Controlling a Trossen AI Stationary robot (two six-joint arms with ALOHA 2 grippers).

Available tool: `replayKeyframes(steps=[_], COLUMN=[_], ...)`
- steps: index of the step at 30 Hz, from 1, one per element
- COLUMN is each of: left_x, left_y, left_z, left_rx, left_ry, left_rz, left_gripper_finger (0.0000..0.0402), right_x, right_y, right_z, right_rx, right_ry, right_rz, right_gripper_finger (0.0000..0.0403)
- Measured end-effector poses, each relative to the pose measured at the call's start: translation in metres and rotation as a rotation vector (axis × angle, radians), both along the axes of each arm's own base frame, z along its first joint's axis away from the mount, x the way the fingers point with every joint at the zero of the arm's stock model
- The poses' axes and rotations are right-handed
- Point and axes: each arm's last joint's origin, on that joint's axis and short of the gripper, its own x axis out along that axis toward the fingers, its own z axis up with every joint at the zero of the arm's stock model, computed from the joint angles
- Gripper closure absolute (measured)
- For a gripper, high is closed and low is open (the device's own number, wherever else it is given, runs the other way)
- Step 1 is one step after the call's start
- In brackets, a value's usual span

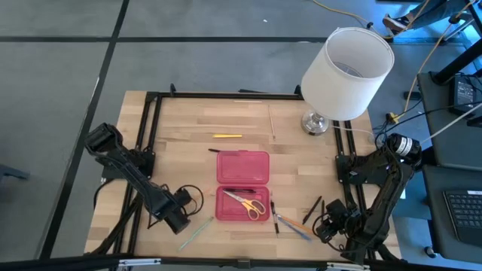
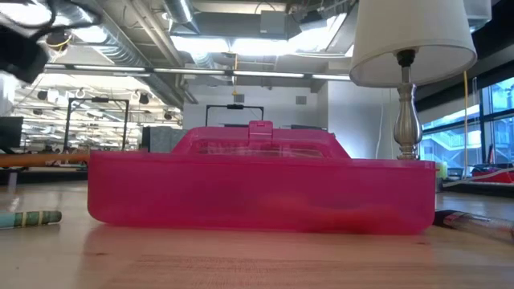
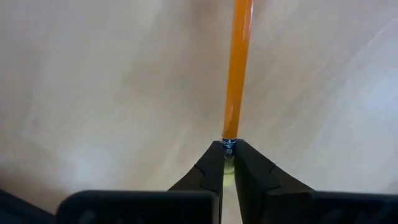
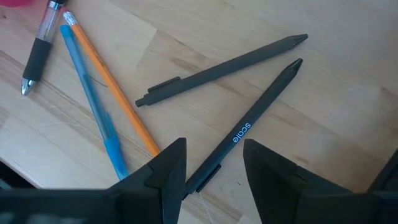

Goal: Pick & place school supplies into a supply box
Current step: Put the right orange pencil into the red supply box

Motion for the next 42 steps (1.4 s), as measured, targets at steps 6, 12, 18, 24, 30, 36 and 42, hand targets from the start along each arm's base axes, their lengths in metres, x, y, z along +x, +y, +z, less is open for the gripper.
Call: replayKeyframes(steps=[6, 12, 18, 24, 30, 36, 42], left_x=[0.011, 0.041, 0.074, 0.114, 0.147, 0.168, 0.180], left_y=[0.002, 0.001, 0.006, 0.012, 0.017, 0.026, 0.035], left_z=[0.029, 0.057, 0.075, 0.079, 0.060, 0.035, 0.019], left_rx=[0.019, -0.038, -0.065, -0.077, -0.090, -0.074, -0.090], left_ry=[-0.190, -0.328, -0.419, -0.421, -0.294, -0.170, -0.129], left_rz=[0.011, -0.070, -0.203, -0.316, -0.401, -0.397, -0.317], left_gripper_finger=[0.0390, 0.0391, 0.0391, 0.0391, 0.0391, 0.0391, 0.0390], right_x=[0.000, 0.000, 0.000, 0.000, 0.000, 0.001, 0.001], right_y=[0.000, 0.000, 0.000, 0.000, 0.000, 0.000, 0.000], right_z=[0.000, 0.000, 0.000, 0.000, 0.000, 0.000, 0.000], right_rx=[0.000, -0.001, -0.003, -0.002, -0.001, -0.014, -0.015], right_ry=[0.000, 0.000, 0.001, 0.001, 0.000, -0.030, -0.029], right_rz=[0.000, 0.000, 0.000, -0.001, -0.002, 0.003, 0.021], right_gripper_finger=[0.0240, 0.0240, 0.0240, 0.0240, 0.0240, 0.0240, 0.0240])
